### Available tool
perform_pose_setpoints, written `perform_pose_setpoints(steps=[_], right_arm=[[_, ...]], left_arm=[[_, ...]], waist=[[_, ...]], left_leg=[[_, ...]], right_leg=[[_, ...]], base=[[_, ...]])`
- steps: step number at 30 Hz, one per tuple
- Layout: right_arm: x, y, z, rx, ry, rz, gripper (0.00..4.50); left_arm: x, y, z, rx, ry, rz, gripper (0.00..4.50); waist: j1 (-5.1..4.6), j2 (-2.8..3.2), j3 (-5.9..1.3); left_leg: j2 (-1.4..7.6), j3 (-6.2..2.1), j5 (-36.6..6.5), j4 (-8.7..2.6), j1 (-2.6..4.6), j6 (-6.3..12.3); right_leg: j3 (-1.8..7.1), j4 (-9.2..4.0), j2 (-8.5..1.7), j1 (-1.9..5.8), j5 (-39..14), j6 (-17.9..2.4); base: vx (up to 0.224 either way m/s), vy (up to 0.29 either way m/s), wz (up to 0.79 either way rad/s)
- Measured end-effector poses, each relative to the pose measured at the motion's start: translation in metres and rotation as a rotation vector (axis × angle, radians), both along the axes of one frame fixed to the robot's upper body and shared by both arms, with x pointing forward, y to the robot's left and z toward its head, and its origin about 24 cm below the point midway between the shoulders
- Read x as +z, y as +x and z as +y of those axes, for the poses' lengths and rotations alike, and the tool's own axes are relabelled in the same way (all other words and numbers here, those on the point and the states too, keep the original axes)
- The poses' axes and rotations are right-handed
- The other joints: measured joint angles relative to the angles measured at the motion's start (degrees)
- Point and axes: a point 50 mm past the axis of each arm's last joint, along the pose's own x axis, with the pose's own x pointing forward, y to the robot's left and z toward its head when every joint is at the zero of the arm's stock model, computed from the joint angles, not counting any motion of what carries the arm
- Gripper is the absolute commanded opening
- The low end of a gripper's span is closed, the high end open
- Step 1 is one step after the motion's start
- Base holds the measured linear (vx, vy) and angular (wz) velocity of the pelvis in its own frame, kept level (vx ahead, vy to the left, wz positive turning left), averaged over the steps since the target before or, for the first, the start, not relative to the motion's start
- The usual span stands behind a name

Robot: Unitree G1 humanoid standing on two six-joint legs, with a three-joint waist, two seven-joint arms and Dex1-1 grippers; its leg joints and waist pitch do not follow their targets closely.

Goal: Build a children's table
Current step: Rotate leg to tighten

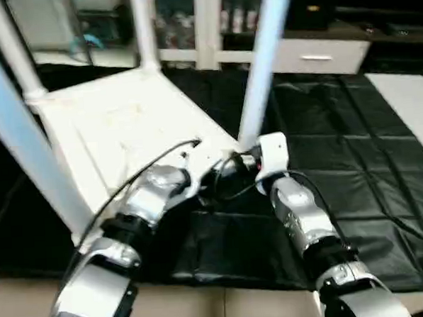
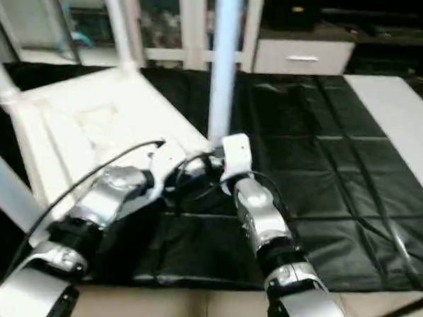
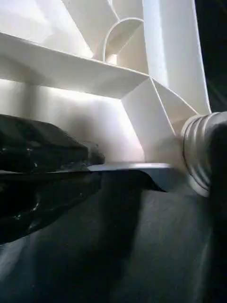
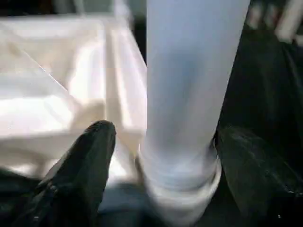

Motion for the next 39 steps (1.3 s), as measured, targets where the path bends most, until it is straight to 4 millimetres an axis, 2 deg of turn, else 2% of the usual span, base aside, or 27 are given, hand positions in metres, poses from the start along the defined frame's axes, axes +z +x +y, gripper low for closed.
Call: perform_pose_setpoints(steps=[3,7,11,16,27,33,39], right_arm=[[0.011,-0.001,-0.022,0.116,-0.016,-0.001,4.15],[0.014,-0.016,-0.036,0.389,-0.072,0.047,4.34],[0.009,-0.031,-0.050,0.599,-0.167,0.124,4.43],[0.006,-0.042,-0.052,0.755,-0.158,0.205,4.43],[-0.002,-0.053,-0.051,0.882,-0.175,0.277,4.43],[-0.002,-0.052,-0.052,0.909,-0.194,0.289,3.73],[-0.001,-0.051,-0.054,0.920,-0.205,0.297,3.29]], left_arm=[[0.001,-0.010,0.015,-0.091,-0.018,0.046,0.00],[0.001,-0.025,0.030,-0.250,-0.037,0.118,0.00],[0.001,-0.035,0.034,-0.354,-0.034,0.172,0.00],[0.001,-0.047,0.033,-0.433,-0.043,0.262,0.00],[0.001,-0.050,0.029,-0.472,-0.039,0.282,0.00],[0.001,-0.051,0.030,-0.470,-0.036,0.283,0.00],[0.001,-0.052,0.029,-0.470,-0.034,0.282,0.00]], waist=[[0.26,-0.02,0.01],[0.89,-0.01,0.01],[1.86,-0.07,-0.01],[1.67,-0.07,-0.01],[2.00,-0.11,-0.03],[1.96,-0.12,-0.04],[2.07,-0.54,-0.04]], left_leg=[[0.00,0.04,0.0,0.00,0.01,0.07],[-0.01,0.04,-0.1,-0.02,0.03,0.10],[-0.02,0.08,-0.1,0.00,0.04,0.14],[-0.03,0.09,-0.1,0.04,0.04,0.20],[-0.02,0.09,-0.1,0.12,0.04,0.20],[-0.02,0.09,-0.1,0.11,0.04,0.20],[-0.02,0.10,-0.1,0.11,0.03,0.21]], right_leg=[[0.02,-0.09,-0.01,0.06,0.0,0.0],[0.01,-0.20,-0.03,0.14,0.0,0.0],[0.04,-0.42,-0.06,0.38,0.0,0.0],[0.10,-0.43,-0.07,0.39,0.0,0.0],[0.09,-0.38,-0.07,0.42,0.0,0.0],[0.08,-0.38,-0.06,0.41,0.0,0.0],[0.08,-0.37,-0.07,0.40,0.0,0.0]], base=[[0.000,0.000,0.00],[0.000,0.000,0.00],[0.000,0.000,0.00],[0.000,0.000,0.00],[0.000,0.000,0.00],[0.000,0.000,0.00],[0.000,0.000,0.00]])
